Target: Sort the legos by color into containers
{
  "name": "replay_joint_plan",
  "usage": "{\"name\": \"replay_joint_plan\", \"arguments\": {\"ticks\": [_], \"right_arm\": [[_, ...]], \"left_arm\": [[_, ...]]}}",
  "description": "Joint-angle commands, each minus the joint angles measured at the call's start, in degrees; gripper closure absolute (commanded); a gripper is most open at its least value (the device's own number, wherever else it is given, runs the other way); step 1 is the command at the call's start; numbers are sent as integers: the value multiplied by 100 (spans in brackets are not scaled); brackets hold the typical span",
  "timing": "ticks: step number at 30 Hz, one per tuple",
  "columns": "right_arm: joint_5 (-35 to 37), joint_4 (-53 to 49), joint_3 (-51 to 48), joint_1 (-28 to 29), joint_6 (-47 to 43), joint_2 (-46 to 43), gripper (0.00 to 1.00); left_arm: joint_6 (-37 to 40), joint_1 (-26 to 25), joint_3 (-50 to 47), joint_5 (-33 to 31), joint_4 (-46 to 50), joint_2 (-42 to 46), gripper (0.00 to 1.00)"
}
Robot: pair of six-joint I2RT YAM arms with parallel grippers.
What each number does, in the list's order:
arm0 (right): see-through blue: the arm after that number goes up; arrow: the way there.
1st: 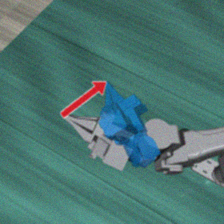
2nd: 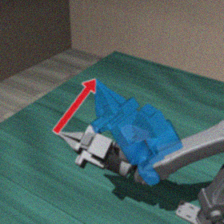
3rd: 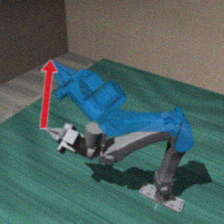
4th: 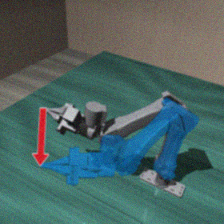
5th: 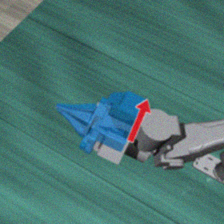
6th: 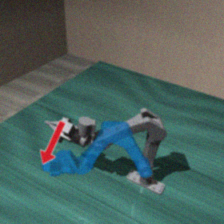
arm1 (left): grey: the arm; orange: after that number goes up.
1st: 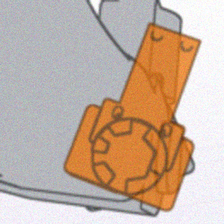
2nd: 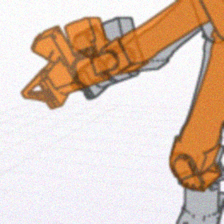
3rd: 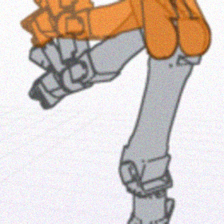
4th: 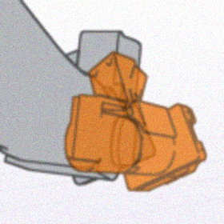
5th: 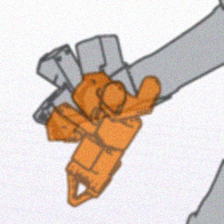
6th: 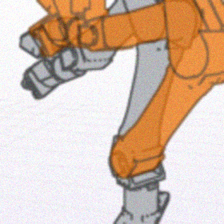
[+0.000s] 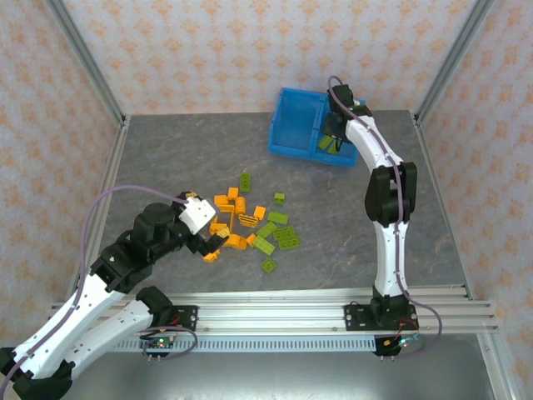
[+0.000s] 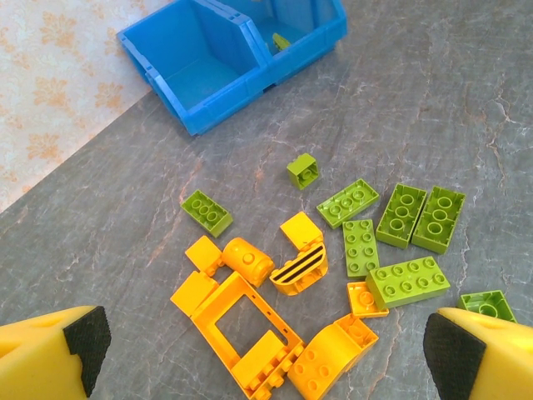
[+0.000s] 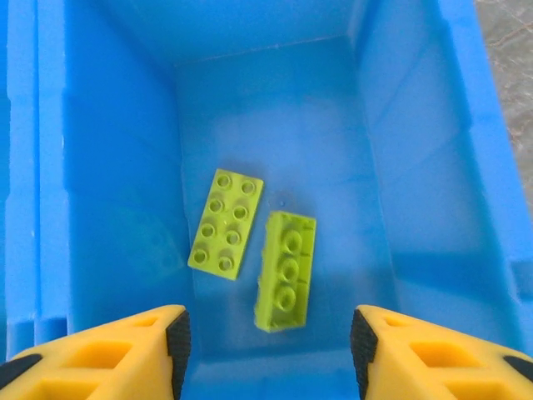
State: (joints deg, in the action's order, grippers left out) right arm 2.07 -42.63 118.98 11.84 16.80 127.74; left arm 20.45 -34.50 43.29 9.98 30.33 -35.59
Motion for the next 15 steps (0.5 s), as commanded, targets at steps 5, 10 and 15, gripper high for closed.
{"name": "replay_joint_plan", "arguments": {"ticks": [5, 10, 15], "right_arm": [[-429, 893, -2587, 418, 369, -2395, 41], [-480, 1187, -3990, 1343, 662, -3400, 23], [-369, 1205, -4358, 2132, 1047, -3220, 5]], "left_arm": [[-93, -4, 22, -208, 53, 157, 0], [64, -4, 15, 294, 71, 185, 0], [272, -6, -48, 1328, 35, 144, 0]]}}
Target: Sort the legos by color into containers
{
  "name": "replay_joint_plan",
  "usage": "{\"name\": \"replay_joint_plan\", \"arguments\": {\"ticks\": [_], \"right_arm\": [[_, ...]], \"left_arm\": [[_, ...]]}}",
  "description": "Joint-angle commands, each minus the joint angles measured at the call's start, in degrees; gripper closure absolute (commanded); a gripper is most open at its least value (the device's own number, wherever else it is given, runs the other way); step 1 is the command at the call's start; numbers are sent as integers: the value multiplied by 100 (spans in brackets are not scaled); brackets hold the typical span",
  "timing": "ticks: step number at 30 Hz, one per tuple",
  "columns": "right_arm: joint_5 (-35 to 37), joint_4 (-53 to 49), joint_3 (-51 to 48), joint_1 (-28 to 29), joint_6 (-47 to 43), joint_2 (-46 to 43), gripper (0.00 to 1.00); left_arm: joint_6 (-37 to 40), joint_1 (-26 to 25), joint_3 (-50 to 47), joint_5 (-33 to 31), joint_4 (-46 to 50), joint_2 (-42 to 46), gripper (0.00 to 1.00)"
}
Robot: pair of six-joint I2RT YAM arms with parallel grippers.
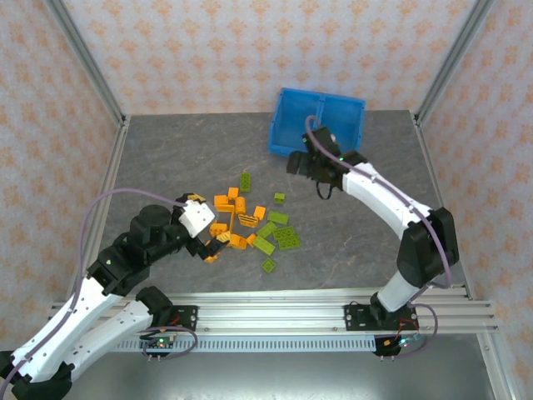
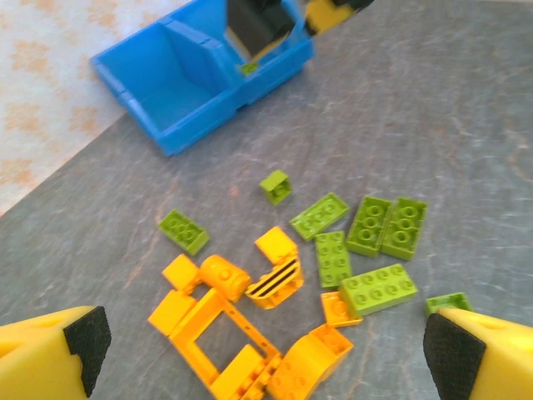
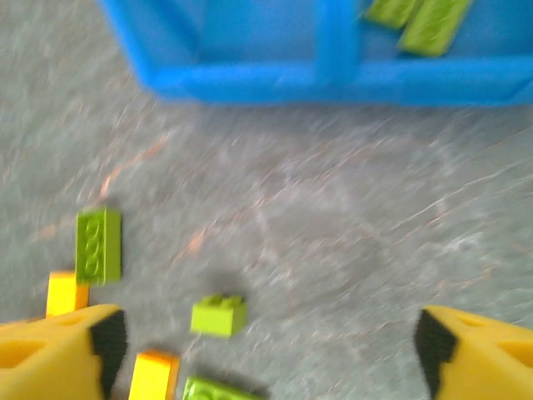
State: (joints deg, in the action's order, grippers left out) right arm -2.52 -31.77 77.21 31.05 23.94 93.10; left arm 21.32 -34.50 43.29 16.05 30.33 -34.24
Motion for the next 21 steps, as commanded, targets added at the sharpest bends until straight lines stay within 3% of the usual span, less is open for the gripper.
{"name": "replay_joint_plan", "arguments": {"ticks": [1, 6, 10, 16, 21], "right_arm": [[124, 125, -146, 319, 356, 381, 3], [323, 57, 339, 625, 415, 1337, 1], [227, 108, 702, 674, 380, 2113, 5], [14, 213, 882, 683, 418, 2681, 26], [92, 312, 684, 683, 473, 2607, 48]], "left_arm": [[214, -4, -40, 857, 50, -39, 0], [247, -12, 66, 907, 200, -275, 0], [241, -13, 36, 870, 184, -261, 0], [221, -22, 26, 832, 132, -344, 0], [71, -22, 74, -29, 166, -502, 0]]}}
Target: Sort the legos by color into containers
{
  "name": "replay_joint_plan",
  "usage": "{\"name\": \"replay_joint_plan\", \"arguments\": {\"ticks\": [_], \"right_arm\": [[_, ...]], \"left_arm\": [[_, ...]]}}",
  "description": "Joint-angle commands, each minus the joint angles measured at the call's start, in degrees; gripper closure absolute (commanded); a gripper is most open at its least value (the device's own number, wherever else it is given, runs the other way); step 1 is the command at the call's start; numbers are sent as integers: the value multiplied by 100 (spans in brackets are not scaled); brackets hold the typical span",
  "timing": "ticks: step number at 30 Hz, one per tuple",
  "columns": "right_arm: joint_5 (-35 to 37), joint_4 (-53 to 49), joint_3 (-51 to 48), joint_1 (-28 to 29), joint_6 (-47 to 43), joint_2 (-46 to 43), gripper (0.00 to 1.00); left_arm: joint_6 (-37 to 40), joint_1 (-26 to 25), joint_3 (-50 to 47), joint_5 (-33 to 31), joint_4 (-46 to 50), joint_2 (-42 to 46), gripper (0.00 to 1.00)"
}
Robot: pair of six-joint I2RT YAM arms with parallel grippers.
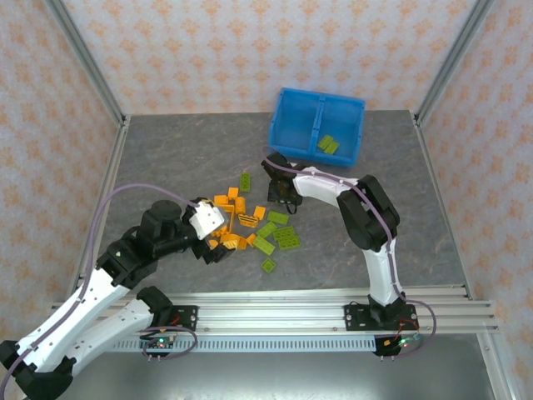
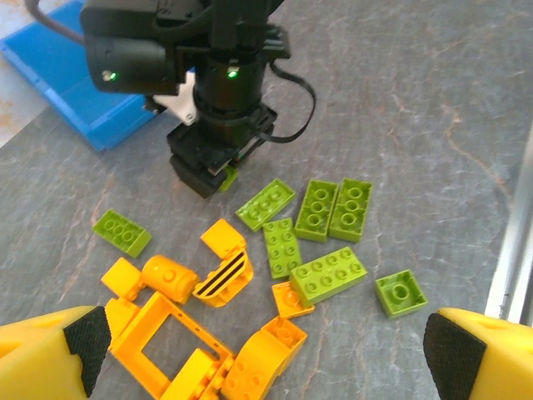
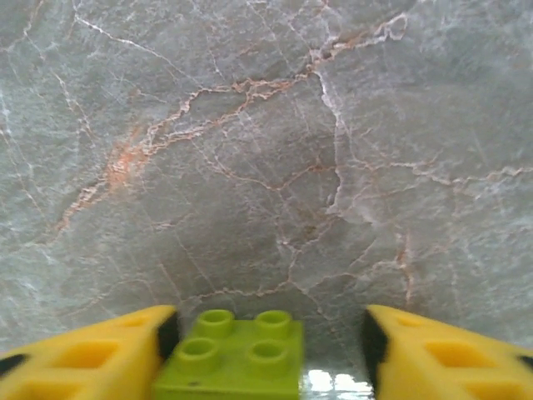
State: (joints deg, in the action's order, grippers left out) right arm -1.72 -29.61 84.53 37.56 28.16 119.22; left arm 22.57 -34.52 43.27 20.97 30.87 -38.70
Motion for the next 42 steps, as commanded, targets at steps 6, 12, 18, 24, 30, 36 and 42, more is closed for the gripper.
{"name": "replay_joint_plan", "arguments": {"ticks": [6, 12, 18, 24, 30, 36, 42], "right_arm": [[155, 196, -414, 32, -21, -607, 68], [568, 37, -536, 2, -312, -1690, 73], [892, 0, -465, -407, -637, -2758, 73], [1008, 43, 166, -1353, -1035, -2762, 74], [696, -469, 1728, -2167, -1178, -1281, 74], [473, -1623, 3883, -2429, -1065, 551, 74], [370, -1974, 4779, -2613, -826, 1473, 71]], "left_arm": [[-58, -19, 76, -595, 105, -78, 0], [-18, -18, 61, -464, 72, -42, 0], [-124, -19, 33, -636, -43, 85, 0], [-384, -19, -71, -1216, -308, 355, 0], [-450, -19, -90, -1762, -294, 503, 0], [-413, -19, -60, -1835, -202, 518, 0], [-413, -19, -119, -1772, -300, 638, 0]]}}
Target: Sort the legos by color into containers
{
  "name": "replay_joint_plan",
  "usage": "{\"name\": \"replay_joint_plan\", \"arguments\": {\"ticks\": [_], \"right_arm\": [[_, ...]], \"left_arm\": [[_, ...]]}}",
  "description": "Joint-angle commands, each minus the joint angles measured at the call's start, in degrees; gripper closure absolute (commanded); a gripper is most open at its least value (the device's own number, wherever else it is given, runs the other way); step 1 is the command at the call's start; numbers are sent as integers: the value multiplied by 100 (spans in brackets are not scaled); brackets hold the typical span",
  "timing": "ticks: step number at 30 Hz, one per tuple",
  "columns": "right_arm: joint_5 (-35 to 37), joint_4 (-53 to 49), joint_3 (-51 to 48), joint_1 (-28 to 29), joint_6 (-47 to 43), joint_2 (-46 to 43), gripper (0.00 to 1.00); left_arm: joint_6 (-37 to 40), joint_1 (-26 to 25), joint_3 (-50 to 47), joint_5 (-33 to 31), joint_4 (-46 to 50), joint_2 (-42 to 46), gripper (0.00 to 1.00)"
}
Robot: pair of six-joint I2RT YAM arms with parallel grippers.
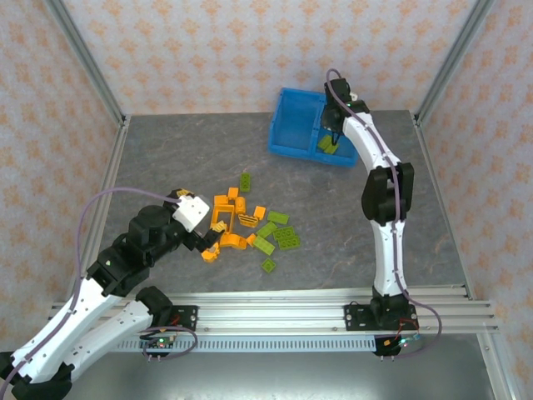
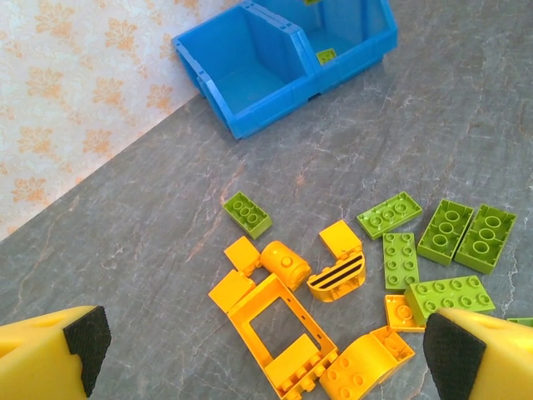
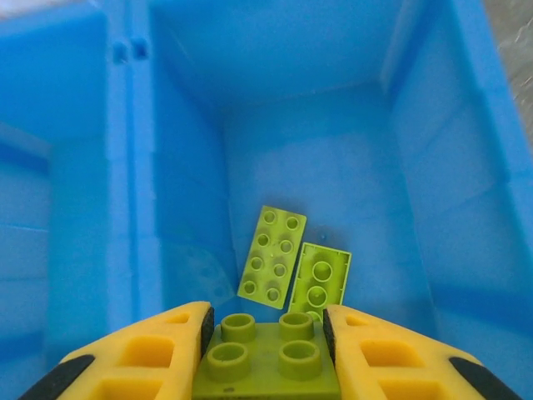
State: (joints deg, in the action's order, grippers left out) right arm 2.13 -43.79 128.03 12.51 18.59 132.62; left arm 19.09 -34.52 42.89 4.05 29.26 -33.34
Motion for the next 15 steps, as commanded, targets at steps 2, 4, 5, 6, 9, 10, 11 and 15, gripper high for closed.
{"name": "replay_joint_plan", "arguments": {"ticks": [2, 4, 5, 6, 9, 10, 11, 15], "right_arm": [[14, -696, 584, -122, 140, 311, 68], [-23, -783, 597, -135, 187, 360, 62], [-61, -781, 569, -135, 208, 345, 57], [-87, -787, 558, -142, 212, 320, 54], [-225, -803, 530, -135, 173, 161, 49], [-239, -811, 528, -135, 150, 88, 48], [-239, -815, 506, -135, 117, -11, 48], [-385, -617, -139, -135, 85, -664, 49]], "left_arm": [[-73, -19, -80, -71, -142, 106, 0], [-80, -19, -72, -47, -136, 98, 0], [-77, -19, -77, -24, -139, 108, 0], [-78, -20, -72, 9, -136, 108, 0], [-73, -19, -80, 55, -148, 98, 0], [-76, -19, -82, 44, -147, 105, 0], [-74, -19, -96, 35, -144, 108, 0], [-69, -19, -89, 16, -138, 108, 0]]}}
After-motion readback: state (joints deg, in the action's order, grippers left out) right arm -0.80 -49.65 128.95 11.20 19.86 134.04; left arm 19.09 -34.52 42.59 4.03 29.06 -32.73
